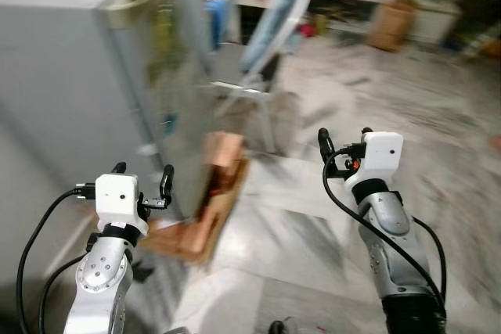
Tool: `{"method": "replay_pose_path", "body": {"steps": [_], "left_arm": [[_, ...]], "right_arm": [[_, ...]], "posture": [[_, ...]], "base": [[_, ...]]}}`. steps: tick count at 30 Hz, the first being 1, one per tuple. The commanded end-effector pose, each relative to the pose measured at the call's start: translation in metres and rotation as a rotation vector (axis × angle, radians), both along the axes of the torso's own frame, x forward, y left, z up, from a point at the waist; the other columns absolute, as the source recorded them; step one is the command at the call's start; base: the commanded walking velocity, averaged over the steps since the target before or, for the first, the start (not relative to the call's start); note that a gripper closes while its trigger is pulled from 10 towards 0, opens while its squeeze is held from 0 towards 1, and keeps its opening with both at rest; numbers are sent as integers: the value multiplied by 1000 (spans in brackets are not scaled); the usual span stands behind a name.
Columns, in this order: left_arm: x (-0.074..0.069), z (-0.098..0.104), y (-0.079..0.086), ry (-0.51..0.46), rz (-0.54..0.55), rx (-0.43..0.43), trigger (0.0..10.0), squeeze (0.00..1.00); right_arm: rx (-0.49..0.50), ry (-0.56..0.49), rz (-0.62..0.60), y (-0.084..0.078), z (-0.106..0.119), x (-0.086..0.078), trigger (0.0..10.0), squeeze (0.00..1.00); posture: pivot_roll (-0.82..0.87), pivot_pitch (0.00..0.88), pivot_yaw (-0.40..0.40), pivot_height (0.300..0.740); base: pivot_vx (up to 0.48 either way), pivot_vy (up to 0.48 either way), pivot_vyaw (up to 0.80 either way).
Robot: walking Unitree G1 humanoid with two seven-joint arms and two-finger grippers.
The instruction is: Restocking fridge
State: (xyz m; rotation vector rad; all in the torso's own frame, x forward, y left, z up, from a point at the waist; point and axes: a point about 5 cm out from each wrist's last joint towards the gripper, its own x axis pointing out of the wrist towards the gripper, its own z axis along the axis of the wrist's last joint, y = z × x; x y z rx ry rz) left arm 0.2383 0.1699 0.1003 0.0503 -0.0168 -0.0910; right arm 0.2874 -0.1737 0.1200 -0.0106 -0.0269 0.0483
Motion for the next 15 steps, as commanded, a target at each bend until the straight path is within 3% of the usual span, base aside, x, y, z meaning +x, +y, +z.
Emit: {"method": "replay_pose_path", "body": {"steps": [1,5,10,15], "left_arm": [[-3,3,8,-15,24,21,10000,0],[-3,4,9,-21,36,22,10000,0],[-3,3,10,-16,48,20,10000,0],[-1,0,22,12,144,25,10000,0]], "right_arm": [[13,-11,34,10,3,3,10000,0],[12,-12,36,10,3,3,10000,0],[6,-16,38,10,4,4,10000,0],[0,-15,40,9,4,4,10000,0]], "posture": [[62,56,-6,740],[63,57,-9,740],[62,58,-10,740],[59,63,-11,740]], "base": [[292,382,-800],[0,159,-716],[0,0,0],[0,437,0]]}}
